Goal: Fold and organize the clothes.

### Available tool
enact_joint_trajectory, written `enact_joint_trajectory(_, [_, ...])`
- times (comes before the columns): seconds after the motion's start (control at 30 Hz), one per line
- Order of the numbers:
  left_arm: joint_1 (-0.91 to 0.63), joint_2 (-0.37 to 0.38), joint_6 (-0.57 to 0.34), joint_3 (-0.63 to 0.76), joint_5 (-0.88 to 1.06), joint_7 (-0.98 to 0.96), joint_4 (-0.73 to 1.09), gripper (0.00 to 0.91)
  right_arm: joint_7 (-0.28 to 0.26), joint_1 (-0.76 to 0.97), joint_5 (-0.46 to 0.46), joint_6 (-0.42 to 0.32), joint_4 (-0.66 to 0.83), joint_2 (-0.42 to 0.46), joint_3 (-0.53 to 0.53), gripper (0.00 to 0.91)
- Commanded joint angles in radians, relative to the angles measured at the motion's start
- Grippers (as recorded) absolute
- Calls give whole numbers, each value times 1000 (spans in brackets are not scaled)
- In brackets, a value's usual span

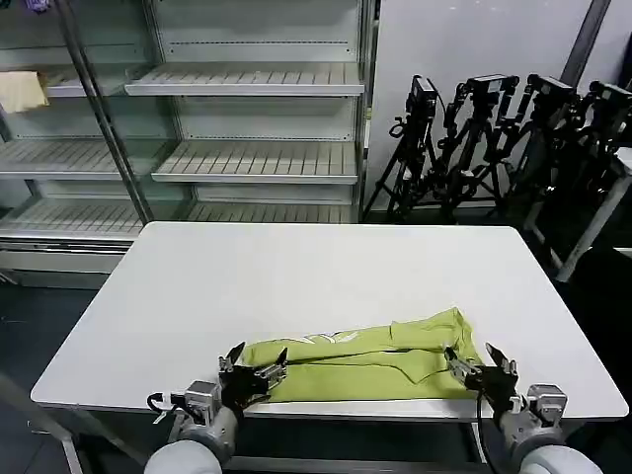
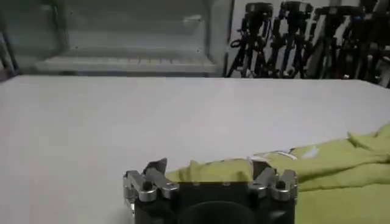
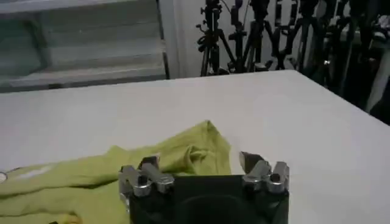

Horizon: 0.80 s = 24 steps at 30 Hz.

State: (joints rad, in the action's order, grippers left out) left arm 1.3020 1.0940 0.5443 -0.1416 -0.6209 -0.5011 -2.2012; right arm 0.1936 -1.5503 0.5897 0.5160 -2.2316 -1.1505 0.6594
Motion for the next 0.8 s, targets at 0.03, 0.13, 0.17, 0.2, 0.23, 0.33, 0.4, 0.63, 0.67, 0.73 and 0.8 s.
enact_joint_trajectory(0.03, [-1, 86, 4, 5, -75, -77, 51, 907, -1, -41, -11, -3, -25, -16, 17, 907])
enact_joint_trajectory(0.13, [-1, 100, 7, 6, -70, -99, 67, 907, -1, -48, -11, -3, -32, -20, 22, 907])
enact_joint_trajectory(0.17, [1, 104, 7, 6, -70, -107, 69, 907, -1, -52, -11, -3, -34, -21, 25, 907])
enact_joint_trajectory(0.2, [3, 106, 7, 6, -69, -110, 69, 907, -1, -54, -11, -3, -36, -22, 26, 907])
enact_joint_trajectory(0.23, [6, 110, 8, 6, -66, -120, 70, 907, -1, -57, -11, -3, -39, -24, 28, 907])
enact_joint_trajectory(0.33, [18, 121, 9, 6, -60, -129, 66, 907, -1, -65, -11, -4, -47, -29, 33, 907])
enact_joint_trajectory(0.4, [26, 127, 9, 6, -58, -131, 63, 907, -1, -69, -11, -4, -52, -32, 34, 907])
enact_joint_trajectory(0.63, [42, 142, 6, 10, -44, -136, 62, 10, 0, -81, -13, -5, -67, -43, 40, 907])
enact_joint_trajectory(0.67, [42, 143, 5, 10, -46, -135, 63, 10, 0, -83, -13, -6, -68, -45, 40, 907])
enact_joint_trajectory(0.73, [40, 145, 4, 9, -50, -134, 67, 10, 0, -86, -14, -6, -71, -48, 41, 907])
enact_joint_trajectory(0.8, [38, 147, 1, 7, -57, -133, 71, 10, 0, -89, -14, -7, -73, -49, 42, 907])
